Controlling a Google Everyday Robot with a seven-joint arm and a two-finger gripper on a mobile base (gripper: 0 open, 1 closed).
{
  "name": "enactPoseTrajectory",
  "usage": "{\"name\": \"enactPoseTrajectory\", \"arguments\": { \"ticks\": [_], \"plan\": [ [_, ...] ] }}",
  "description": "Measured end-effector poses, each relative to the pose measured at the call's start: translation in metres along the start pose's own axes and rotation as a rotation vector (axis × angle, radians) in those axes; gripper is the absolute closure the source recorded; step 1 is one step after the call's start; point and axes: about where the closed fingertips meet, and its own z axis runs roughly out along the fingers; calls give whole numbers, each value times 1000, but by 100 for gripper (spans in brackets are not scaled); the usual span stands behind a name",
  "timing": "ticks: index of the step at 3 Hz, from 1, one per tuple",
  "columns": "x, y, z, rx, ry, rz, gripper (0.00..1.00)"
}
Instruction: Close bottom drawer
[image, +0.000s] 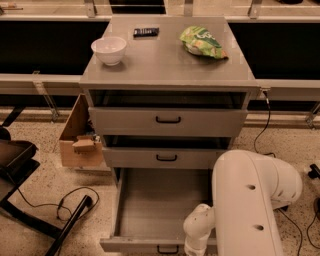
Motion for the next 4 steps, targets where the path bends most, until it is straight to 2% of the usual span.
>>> {"name": "enactPoseTrajectory", "arguments": {
  "ticks": [1,2,3,4],
  "plan": [
    [0,-28,17,9,-28,-29,63],
    [-4,-49,21,56,-90,-94,94],
    [-4,-51,21,62,-99,-99,100],
    [-9,-57,20,79,-118,-118,100]
  ]
}}
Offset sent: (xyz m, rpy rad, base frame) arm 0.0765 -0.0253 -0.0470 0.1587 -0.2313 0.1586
